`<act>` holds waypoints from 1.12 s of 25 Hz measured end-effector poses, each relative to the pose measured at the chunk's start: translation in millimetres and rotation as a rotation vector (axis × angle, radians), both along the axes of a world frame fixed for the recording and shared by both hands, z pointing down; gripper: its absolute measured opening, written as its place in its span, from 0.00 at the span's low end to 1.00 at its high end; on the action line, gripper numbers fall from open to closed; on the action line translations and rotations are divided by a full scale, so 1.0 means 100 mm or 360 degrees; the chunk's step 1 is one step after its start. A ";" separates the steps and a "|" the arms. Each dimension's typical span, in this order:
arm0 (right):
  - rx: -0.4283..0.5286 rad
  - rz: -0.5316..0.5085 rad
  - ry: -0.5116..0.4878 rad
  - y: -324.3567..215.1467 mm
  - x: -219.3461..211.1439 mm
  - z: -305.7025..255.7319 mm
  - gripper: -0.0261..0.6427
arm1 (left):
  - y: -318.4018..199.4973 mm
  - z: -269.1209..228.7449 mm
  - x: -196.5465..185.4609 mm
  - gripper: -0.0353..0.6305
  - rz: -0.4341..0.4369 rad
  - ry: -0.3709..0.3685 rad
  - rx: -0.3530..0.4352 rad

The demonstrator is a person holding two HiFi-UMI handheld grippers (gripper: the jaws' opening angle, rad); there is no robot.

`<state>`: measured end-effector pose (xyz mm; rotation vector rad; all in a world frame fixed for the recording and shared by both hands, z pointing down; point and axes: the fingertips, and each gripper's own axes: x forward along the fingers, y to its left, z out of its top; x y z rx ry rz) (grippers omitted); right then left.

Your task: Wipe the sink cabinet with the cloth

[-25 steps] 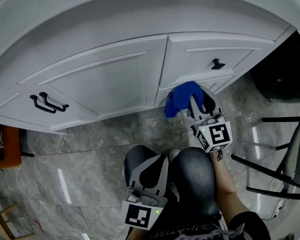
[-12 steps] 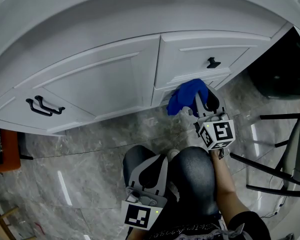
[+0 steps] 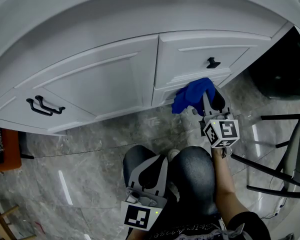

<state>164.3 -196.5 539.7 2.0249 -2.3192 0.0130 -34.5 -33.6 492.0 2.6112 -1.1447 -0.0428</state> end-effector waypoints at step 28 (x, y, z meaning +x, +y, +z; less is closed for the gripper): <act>0.0003 0.0435 -0.0044 0.14 0.99 0.04 0.21 | -0.01 -0.05 -0.02 0.06 -0.0003 -0.0001 0.0011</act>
